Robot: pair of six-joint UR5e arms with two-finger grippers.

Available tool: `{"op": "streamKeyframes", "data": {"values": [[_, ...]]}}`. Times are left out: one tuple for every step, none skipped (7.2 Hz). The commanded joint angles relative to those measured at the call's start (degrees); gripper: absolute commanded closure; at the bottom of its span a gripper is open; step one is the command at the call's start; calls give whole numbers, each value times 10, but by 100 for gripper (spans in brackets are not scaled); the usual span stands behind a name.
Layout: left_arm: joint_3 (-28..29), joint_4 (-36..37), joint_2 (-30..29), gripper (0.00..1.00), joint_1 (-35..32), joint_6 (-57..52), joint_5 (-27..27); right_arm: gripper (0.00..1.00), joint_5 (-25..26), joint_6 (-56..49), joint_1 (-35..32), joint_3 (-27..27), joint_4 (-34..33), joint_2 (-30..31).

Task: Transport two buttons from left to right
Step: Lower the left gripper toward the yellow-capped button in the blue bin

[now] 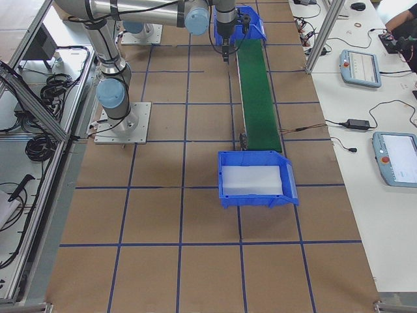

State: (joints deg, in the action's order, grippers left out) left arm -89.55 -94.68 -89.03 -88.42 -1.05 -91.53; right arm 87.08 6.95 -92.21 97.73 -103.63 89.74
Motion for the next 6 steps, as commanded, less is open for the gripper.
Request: {"op": "streamKeyframes", "data": {"values": [[1,0,0,0,2,0,2,0,0,0,1,0,0,0],[1,4,0,0,2,0,3,0,0,0,0,0,0,0],[0,4,0,0,2,0,2,0,0,0,0,0,0,0],[-1,5,-1,0,6,-10,1,0,1,0,2,0,0,0],[10,5,-17,0,6,-25,3,0,1,0,2,0,0,0],[18,12,-25,0,6,-25,2,0,1,0,2,0,0,0]]}}
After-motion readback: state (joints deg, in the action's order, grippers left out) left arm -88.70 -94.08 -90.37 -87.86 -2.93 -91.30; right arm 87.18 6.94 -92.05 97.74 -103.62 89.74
